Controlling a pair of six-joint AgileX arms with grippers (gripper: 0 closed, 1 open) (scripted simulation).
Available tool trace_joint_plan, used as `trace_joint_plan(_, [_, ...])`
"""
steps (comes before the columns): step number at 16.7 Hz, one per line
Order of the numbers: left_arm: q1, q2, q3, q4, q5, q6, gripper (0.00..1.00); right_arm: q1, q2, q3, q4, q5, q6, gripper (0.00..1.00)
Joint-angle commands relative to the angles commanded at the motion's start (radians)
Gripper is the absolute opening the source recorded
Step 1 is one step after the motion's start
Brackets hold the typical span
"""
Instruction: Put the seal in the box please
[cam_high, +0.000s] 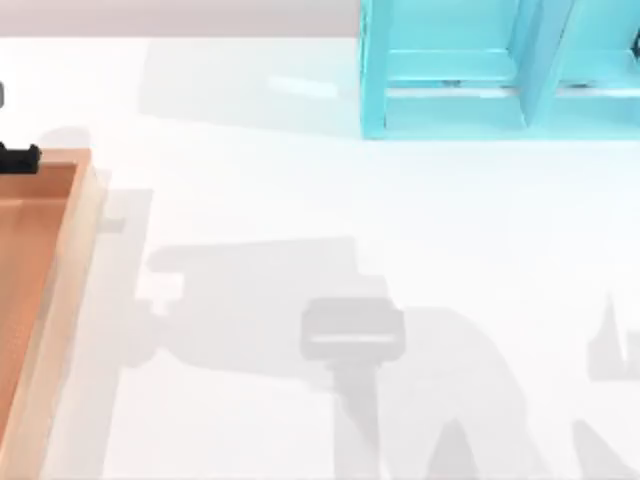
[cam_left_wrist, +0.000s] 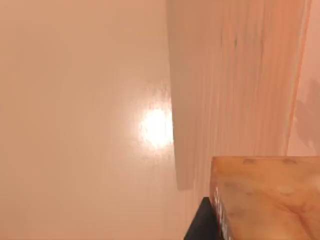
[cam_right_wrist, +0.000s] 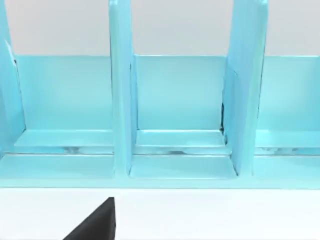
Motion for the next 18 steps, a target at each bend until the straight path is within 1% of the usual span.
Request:
trace_joint_plan(3, [0.153, -0.017, 0.025, -0.025, 0.001, 0.153, 0.00, 0.000, 0.000, 0.000, 0.000, 0.000, 0.000, 1.00])
trace_joint_plan(5, [0.202, -0.028, 0.033, -0.030, 0.003, 0.202, 0.00, 0.000, 0.000, 0.000, 0.000, 0.000, 0.000, 1.00])
trace_joint_plan(12, [0.209, -0.025, 0.014, -0.011, 0.001, 0.211, 0.00, 0.000, 0.000, 0.000, 0.000, 0.000, 0.000, 1.00])
trace_joint_plan(18, [0.214, -0.008, -0.166, 0.196, 0.004, 0.214, 0.00, 0.000, 0.000, 0.000, 0.000, 0.000, 0.000, 1.00])
